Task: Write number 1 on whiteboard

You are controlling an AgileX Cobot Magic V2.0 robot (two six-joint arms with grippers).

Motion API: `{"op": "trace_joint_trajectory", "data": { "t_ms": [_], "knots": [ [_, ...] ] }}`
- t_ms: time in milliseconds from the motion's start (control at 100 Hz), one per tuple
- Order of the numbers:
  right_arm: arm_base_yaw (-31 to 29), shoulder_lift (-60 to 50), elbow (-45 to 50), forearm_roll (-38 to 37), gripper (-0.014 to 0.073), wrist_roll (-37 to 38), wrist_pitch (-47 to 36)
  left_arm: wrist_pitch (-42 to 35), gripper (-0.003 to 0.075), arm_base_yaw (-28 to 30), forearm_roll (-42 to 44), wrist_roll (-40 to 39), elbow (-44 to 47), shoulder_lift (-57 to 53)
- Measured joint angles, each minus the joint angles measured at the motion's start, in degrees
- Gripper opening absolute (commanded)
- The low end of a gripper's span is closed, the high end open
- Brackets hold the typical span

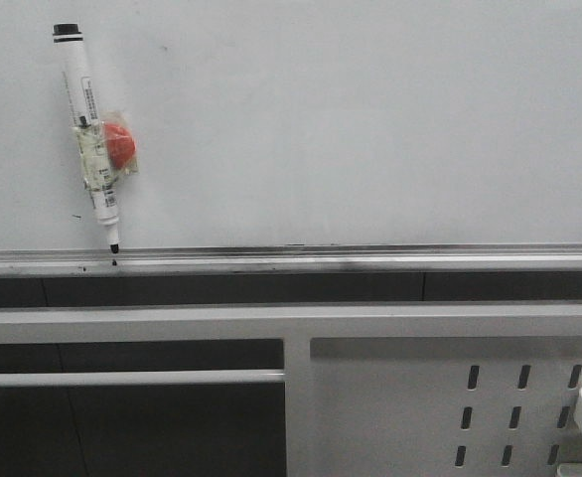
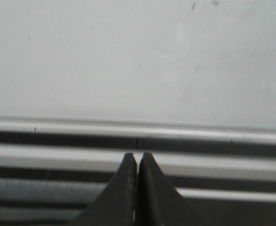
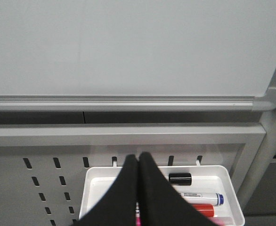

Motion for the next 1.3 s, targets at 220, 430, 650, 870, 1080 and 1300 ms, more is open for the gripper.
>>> {"op": "trace_joint_trajectory", "data": {
  "t_ms": [220,430,650,870,1080,1300],
  "knots": [
    [0.0,0.0,0.0,-1.9,-0.0069,-0.1,-7.3,-19.3,-0.0020,0.0,-0.2,0.0,0.0,0.0],
    [0.0,0.0,0.0,-2.1,-0.0069,-0.1,-15.0,-24.0,-0.0020,0.0,-0.4,0.0,0.0,0.0],
    [0.0,-0.1,-1.1,8.6,-0.0069,8.1,-27.9,-15.4,-0.0020,0.0,-0.6,-2.4,-4.3,0.0],
    [0.0,5.0,-16.9,10.2,-0.0069,9.9,1.2,3.8,-0.0020,0.0,-2.0,-2.5,-20.9,7.6],
    [0.0,12.1,-20.8,10.5,-0.0069,10.2,2.3,-4.5,-0.0020,0.0,-3.6,-2.5,-25.8,15.1],
    [0.0,13.3,-20.7,10.4,-0.0069,9.9,5.8,-2.2,0.0199,0.0,-3.7,-2.5,-25.9,17.3]
  ]
}}
